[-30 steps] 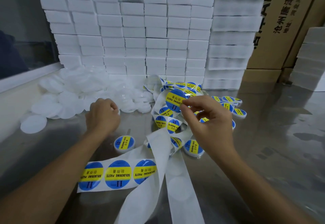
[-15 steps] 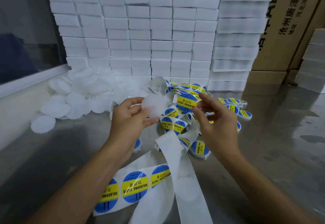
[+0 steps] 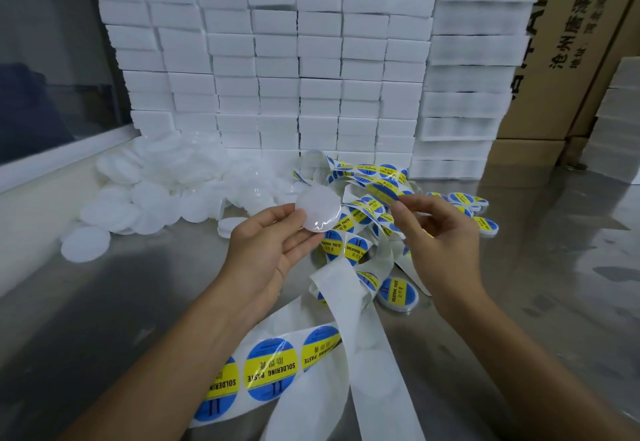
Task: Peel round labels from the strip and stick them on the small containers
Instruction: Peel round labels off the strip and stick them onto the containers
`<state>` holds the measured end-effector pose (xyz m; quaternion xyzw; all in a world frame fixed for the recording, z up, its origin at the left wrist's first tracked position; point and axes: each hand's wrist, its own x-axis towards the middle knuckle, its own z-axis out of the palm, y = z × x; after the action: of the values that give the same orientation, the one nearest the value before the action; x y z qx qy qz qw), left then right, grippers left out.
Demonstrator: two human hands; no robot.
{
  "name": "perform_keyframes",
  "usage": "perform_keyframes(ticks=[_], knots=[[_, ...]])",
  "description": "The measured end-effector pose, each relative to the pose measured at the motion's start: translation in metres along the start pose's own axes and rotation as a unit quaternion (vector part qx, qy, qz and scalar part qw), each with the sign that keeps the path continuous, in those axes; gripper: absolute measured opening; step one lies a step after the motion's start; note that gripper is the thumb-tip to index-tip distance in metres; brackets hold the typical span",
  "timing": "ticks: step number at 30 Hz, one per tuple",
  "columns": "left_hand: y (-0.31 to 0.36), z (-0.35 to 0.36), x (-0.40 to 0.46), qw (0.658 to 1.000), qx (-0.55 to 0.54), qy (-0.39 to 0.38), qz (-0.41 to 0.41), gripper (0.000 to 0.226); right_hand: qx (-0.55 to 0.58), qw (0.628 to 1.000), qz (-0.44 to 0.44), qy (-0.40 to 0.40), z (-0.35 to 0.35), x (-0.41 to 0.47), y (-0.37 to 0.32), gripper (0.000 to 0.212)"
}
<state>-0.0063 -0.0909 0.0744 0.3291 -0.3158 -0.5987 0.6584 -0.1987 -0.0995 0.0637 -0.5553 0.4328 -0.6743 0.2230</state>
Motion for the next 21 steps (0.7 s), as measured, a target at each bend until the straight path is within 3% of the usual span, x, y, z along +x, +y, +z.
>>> perform_keyframes(ticks=[5, 7, 13, 19, 21], knots=[[-0.006, 0.001, -0.004, 0.998, 0.033, -0.055, -0.010, 0.013, 0.092, 0.990, 0.050, -0.094, 0.007, -0.009, -0.006, 0.053], [-0.008, 0.001, -0.005, 0.996, 0.042, -0.073, -0.015, 0.022, 0.116, 0.985, 0.057, -0.114, 0.010, -0.012, -0.005, 0.058], [-0.012, -0.001, -0.003, 0.996, 0.045, -0.070, -0.016, 0.043, 0.132, 0.983, 0.078, -0.097, 0.010, -0.013, -0.006, 0.050], [-0.013, -0.006, 0.001, 0.999, 0.039, -0.035, -0.006, 0.034, 0.057, 0.996, 0.059, -0.025, 0.007, -0.008, -0.009, 0.012], [-0.014, -0.008, 0.002, 0.999, 0.038, -0.026, -0.006, 0.030, 0.069, 0.996, 0.056, -0.009, 0.002, -0.002, -0.011, 0.008]])
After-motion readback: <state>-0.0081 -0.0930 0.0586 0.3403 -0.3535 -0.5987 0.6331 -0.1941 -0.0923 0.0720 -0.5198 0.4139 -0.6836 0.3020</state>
